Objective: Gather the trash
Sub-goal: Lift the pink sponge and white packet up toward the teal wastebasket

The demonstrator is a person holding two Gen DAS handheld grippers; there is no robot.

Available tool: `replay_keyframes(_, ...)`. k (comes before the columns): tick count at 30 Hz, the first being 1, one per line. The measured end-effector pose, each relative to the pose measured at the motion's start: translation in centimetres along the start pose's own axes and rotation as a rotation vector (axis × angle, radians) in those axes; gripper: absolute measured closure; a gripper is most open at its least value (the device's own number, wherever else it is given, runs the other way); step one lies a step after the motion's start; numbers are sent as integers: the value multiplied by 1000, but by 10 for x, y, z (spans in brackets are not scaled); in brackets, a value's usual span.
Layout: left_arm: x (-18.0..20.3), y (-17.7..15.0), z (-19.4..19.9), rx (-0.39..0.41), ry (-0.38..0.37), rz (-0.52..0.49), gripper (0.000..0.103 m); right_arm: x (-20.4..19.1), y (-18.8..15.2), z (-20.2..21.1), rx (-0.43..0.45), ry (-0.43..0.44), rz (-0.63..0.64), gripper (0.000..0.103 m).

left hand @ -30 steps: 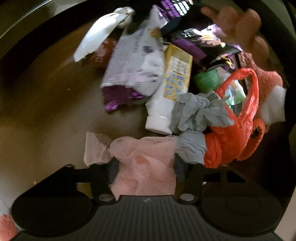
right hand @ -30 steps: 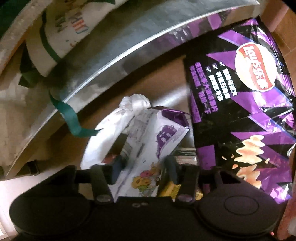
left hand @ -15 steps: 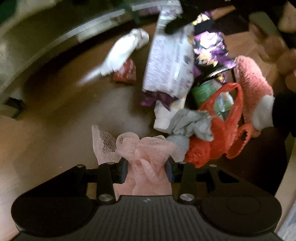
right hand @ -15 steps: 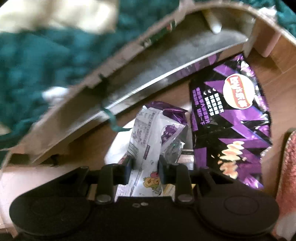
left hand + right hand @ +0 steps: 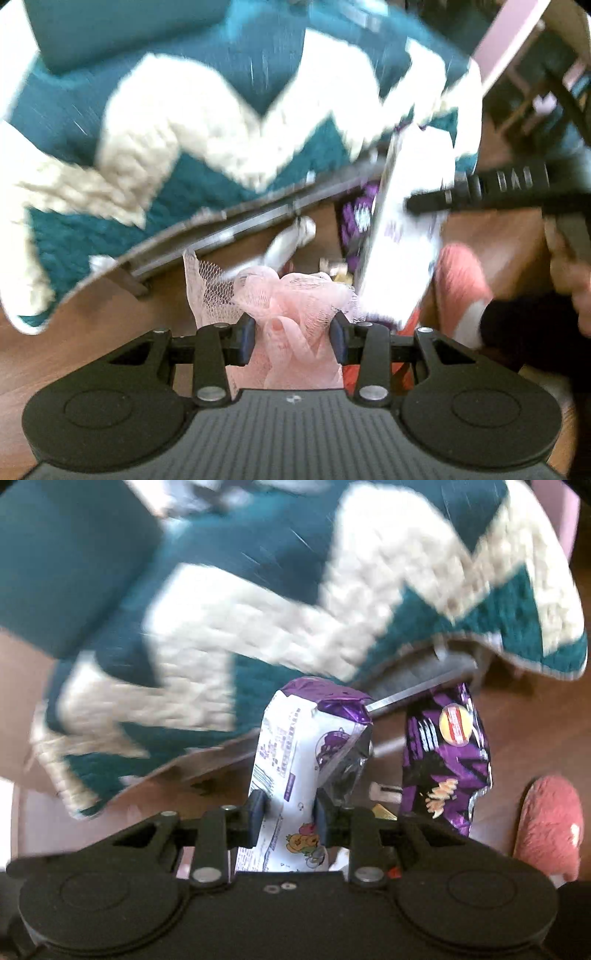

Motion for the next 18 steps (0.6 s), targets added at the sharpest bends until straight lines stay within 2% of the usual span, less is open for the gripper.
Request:
replay_keyframes(9,17,28,126,188,91,77,64,-70,-5,127,98,80,258,75)
replay_keyframes(13,16,46,178,269,126,110,64,-95,4,175,170,111,335,75)
replay_keyframes(18,14,80,239,386,202,101,64,-130,27,229,245,176,394,76)
Point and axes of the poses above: each gripper's, at about its wrist camera, not at the fingertips, and z roughly against the way its jaws point, x to its right, y to its top, the point moved 5 cm from there along -z, roughly the way its jaws point, and after that the axes turned 8 degrees about -z, right-handed, at the moved point
